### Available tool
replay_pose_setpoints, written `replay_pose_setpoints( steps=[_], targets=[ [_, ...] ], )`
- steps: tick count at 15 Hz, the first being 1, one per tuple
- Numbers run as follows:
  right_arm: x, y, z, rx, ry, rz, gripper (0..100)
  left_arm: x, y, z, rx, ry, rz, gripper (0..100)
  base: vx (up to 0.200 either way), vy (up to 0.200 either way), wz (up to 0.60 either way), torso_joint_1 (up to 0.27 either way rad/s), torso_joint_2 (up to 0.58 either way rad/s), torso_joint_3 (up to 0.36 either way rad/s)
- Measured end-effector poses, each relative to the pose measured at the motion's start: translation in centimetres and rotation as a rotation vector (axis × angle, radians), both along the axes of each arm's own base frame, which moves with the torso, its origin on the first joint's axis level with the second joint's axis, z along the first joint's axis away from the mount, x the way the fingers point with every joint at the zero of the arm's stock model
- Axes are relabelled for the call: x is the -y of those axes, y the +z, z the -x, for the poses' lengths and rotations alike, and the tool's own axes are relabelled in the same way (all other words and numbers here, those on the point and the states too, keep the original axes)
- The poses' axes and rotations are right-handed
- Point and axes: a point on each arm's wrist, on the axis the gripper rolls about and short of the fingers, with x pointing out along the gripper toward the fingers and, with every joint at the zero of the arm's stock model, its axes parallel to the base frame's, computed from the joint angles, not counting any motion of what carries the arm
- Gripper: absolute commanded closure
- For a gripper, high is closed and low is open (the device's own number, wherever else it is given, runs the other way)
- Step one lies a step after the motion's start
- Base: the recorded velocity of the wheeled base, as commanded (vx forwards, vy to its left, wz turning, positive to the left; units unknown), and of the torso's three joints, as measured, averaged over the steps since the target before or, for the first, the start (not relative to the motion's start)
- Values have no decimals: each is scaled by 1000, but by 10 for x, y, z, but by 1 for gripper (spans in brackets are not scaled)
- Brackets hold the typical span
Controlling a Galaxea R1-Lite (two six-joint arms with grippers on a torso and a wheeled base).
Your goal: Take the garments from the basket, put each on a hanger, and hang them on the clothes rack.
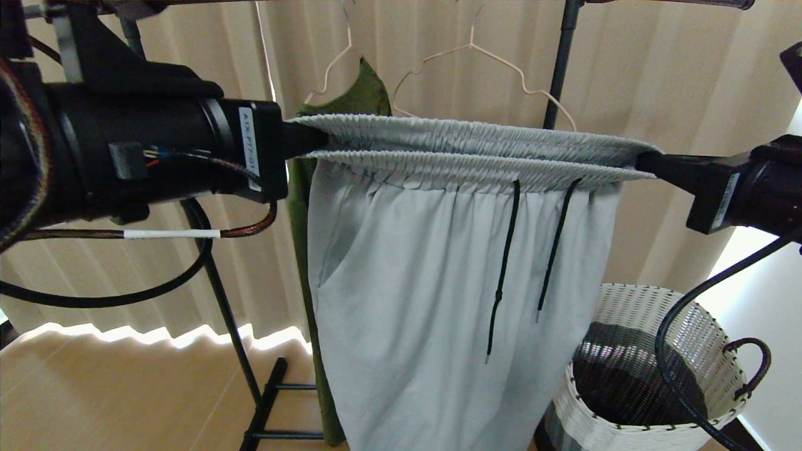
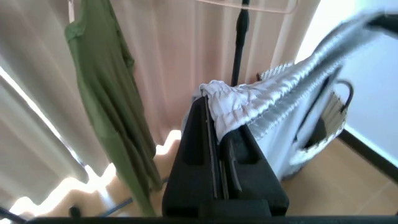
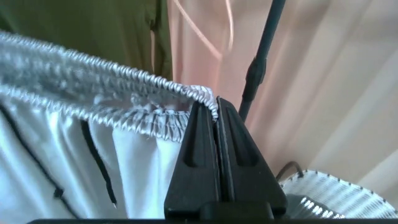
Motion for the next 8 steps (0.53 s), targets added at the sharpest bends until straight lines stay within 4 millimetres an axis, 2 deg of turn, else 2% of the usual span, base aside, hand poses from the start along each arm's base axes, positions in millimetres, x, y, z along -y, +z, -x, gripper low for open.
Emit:
replay_pose_setpoints(
  steps=[8],
  targets=[
    [4, 2, 9, 13, -1, -3, 100, 4, -16, -6, -38, 30, -39, 100, 0, 0, 0, 0, 0, 0]
  ],
)
